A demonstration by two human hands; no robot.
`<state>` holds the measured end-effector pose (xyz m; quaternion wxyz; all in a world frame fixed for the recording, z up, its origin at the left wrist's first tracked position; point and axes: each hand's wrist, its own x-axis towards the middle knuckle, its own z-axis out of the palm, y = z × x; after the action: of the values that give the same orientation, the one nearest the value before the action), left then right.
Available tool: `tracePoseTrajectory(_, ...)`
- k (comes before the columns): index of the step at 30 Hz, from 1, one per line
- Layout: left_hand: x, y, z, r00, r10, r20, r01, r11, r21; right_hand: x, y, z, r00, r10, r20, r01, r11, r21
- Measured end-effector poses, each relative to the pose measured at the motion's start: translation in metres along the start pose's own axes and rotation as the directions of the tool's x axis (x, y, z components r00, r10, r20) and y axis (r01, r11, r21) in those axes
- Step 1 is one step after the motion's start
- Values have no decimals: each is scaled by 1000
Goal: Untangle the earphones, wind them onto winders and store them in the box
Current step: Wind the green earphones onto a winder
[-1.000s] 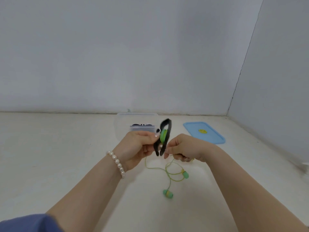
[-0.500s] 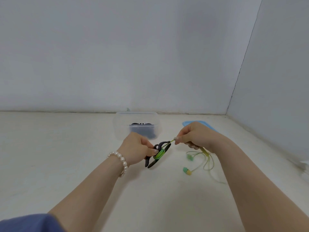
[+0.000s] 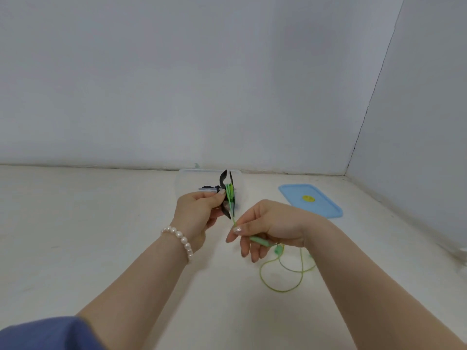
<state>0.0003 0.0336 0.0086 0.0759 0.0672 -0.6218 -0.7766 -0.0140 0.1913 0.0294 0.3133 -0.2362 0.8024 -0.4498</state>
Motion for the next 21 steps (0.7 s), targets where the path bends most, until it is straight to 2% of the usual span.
tracePoseTrajectory(3,-4,1,3,999,-31,43,35,995,-97,2,5,1,997,63,47,-62,998,-20)
tracePoseTrajectory(6,-7,3,4,998,-36,58,41,995,-95,0,10,-6,994,103,27,-102,994,-51)
tracePoseTrajectory(8,-10,5,5,992,-44,121,53,997,-65,0,14,-9,993,115,-20,-116,991,-67)
tracePoseTrajectory(12,-17,4,7,939,-129,320,71,980,186,1,23,-18,951,96,-295,-144,979,-145)
tracePoseTrajectory(14,-17,2,7,924,-152,351,34,947,319,-2,27,-26,923,89,-374,-160,974,-163)
tracePoseTrajectory(17,-14,2,5,933,-141,331,-14,905,425,-9,29,-36,920,88,-383,-146,981,-124)
tracePoseTrajectory(21,-13,2,4,945,-105,311,-55,883,466,-14,29,-47,912,81,-402,-111,992,-54)
